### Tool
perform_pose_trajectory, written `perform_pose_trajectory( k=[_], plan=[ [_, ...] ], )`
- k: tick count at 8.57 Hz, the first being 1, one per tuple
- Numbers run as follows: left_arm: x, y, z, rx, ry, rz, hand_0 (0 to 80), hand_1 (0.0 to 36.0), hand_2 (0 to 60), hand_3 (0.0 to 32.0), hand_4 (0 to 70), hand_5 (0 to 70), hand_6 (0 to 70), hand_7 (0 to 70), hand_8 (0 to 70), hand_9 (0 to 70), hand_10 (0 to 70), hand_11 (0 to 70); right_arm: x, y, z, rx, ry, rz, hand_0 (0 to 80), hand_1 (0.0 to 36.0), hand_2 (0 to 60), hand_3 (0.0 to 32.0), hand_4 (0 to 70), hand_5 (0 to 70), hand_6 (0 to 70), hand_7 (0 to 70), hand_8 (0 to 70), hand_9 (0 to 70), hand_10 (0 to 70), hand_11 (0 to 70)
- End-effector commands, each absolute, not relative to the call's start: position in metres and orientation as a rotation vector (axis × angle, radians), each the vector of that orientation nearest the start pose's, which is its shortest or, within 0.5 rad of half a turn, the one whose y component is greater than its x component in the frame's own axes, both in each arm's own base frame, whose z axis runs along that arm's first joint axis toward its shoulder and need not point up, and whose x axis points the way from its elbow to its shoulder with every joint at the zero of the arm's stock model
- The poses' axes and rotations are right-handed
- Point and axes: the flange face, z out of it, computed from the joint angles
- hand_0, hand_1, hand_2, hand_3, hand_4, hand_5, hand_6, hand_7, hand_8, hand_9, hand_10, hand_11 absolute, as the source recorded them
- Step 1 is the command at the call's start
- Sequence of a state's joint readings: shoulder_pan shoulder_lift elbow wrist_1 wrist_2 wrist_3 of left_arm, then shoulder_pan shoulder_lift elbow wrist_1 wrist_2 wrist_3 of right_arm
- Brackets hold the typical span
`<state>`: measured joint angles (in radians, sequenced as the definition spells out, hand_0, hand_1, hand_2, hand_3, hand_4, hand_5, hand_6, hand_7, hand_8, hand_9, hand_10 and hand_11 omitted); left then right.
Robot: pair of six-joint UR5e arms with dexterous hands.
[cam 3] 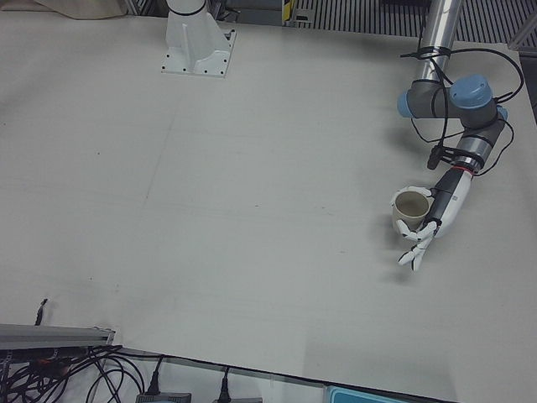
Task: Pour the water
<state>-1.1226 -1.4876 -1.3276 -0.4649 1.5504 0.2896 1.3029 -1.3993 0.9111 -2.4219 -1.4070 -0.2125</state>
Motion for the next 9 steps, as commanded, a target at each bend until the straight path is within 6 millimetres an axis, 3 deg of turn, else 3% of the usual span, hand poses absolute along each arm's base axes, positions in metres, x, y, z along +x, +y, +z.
perform_pose_trajectory(
  k=[1, 2, 3, 4, 6, 7, 9],
  plan=[
    [0.109, -0.454, 0.821, -0.209, 1.990, -1.687, 53.5, 22.6, 28.6, 0.0, 31.0, 69.9, 8.8, 12.1, 0.8, 1.0, 2.8, 5.7, 0.010, -0.564, 0.826, -0.114, 2.608, -2.012, 40.1, 3.0, 0.0, 7.0, 7.3, 7.1, 2.4, 5.5, 0.0, 0.0, 0.0, 0.0],
    [0.120, -0.455, 0.818, -0.228, 1.987, -1.672, 48.1, 14.2, 15.6, 0.0, 25.4, 21.3, 5.8, 8.5, 0.1, 0.3, 0.3, 1.3, 0.016, -0.564, 0.826, -0.126, 2.604, -2.007, 40.4, 3.4, 0.0, 6.8, 8.3, 8.1, 2.6, 5.9, 0.0, 0.0, 0.0, 0.0],
    [0.132, -0.457, 0.815, -0.248, 1.983, -1.656, 45.7, 10.1, 10.8, 0.0, 20.4, 0.0, 2.6, 4.6, 0.0, 0.0, 0.0, 0.0, 0.023, -0.564, 0.825, -0.142, 2.598, -2.002, 40.6, 3.8, 0.0, 6.6, 9.1, 8.7, 2.8, 6.3, 0.0, 0.0, 0.0, 0.0],
    [0.136, -0.459, 0.812, -0.255, 1.988, -1.646, 45.6, 10.4, 9.6, 0.2, 14.5, 0.0, 0.8, 4.1, 0.0, 0.0, 0.0, 0.0, 0.028, -0.560, 0.825, -0.148, 2.597, -1.998, 40.6, 4.1, 0.0, 6.4, 9.6, 9.5, 3.1, 6.8, 0.0, 0.0, 0.0, 0.0],
    [0.140, -0.464, 0.797, -0.276, 2.024, -1.629, 46.6, 11.8, 8.9, 9.0, 10.1, 0.0, 0.0, 3.6, 0.0, 0.0, 0.0, 0.0, 0.034, -0.550, 0.825, -0.158, 2.594, -1.992, 41.1, 4.7, 0.0, 6.6, 10.1, 10.4, 3.4, 7.9, 0.0, 0.1, 0.0, 0.0],
    [0.142, -0.468, 0.770, -0.301, 2.040, -1.637, 47.5, 13.4, 8.4, 14.8, 7.4, 0.0, 0.0, 3.2, 0.0, 0.0, 0.0, 0.0, 0.036, -0.550, 0.825, -0.162, 2.593, -1.991, 41.1, 4.8, 0.0, 6.6, 10.6, 10.7, 3.5, 8.2, 0.0, 0.2, 0.0, 0.0],
    [0.142, -0.473, 0.737, -0.382, 2.061, -1.677, 48.9, 15.5, 8.4, 22.6, 2.6, 0.0, 0.0, 1.8, 0.0, 0.0, 0.0, 0.0, 0.036, -0.550, 0.825, -0.161, 2.594, -1.989, 41.0, 5.0, 0.0, 6.2, 10.8, 11.6, 3.4, 8.2, 0.0, 0.2, 0.0, 0.0]
  ],
)
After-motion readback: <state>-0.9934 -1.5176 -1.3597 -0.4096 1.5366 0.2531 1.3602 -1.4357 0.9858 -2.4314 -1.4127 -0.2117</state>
